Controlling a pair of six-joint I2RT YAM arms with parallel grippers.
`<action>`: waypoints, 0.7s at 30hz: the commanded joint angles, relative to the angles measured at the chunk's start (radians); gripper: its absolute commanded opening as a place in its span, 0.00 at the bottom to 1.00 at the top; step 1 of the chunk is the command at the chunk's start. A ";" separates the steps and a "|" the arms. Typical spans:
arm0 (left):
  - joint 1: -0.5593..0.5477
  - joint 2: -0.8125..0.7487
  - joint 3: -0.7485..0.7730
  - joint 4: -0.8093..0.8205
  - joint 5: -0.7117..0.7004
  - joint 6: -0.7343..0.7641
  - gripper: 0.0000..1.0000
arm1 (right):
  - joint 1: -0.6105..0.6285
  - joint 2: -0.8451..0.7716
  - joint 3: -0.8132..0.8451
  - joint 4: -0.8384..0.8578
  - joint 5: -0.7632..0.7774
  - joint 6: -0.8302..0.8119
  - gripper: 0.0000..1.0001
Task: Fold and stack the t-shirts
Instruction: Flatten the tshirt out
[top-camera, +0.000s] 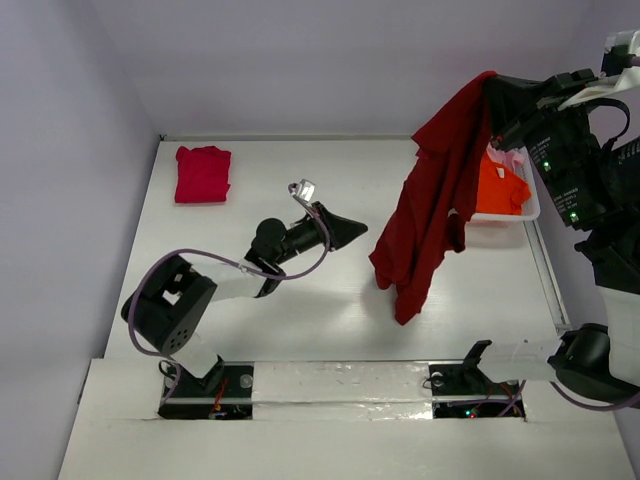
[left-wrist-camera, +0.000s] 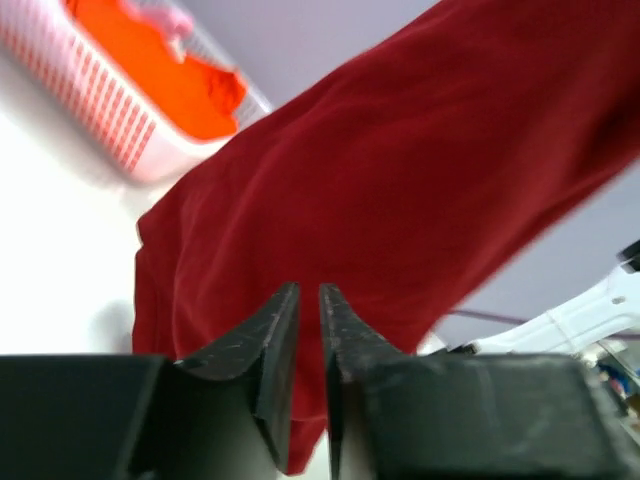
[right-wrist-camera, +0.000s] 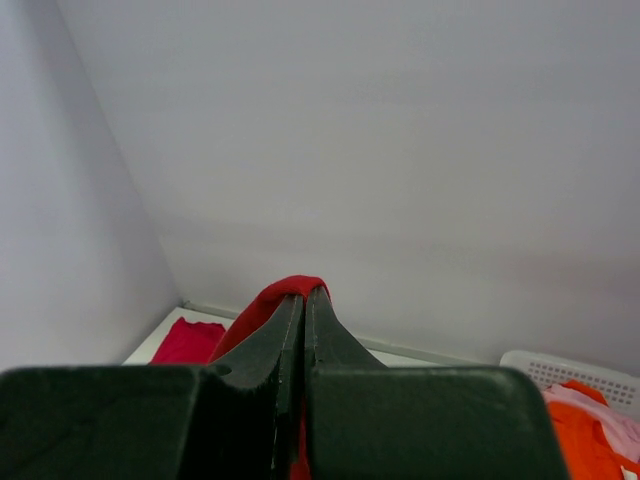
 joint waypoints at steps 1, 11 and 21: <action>-0.001 -0.055 -0.024 0.593 -0.004 0.036 0.10 | 0.009 -0.029 0.000 0.098 0.024 -0.010 0.00; -0.001 -0.030 -0.099 0.711 0.003 -0.039 0.29 | 0.009 -0.050 0.001 0.117 0.026 -0.008 0.00; -0.062 -0.001 -0.065 0.777 0.063 -0.125 0.31 | 0.009 -0.021 0.006 0.127 0.010 0.007 0.00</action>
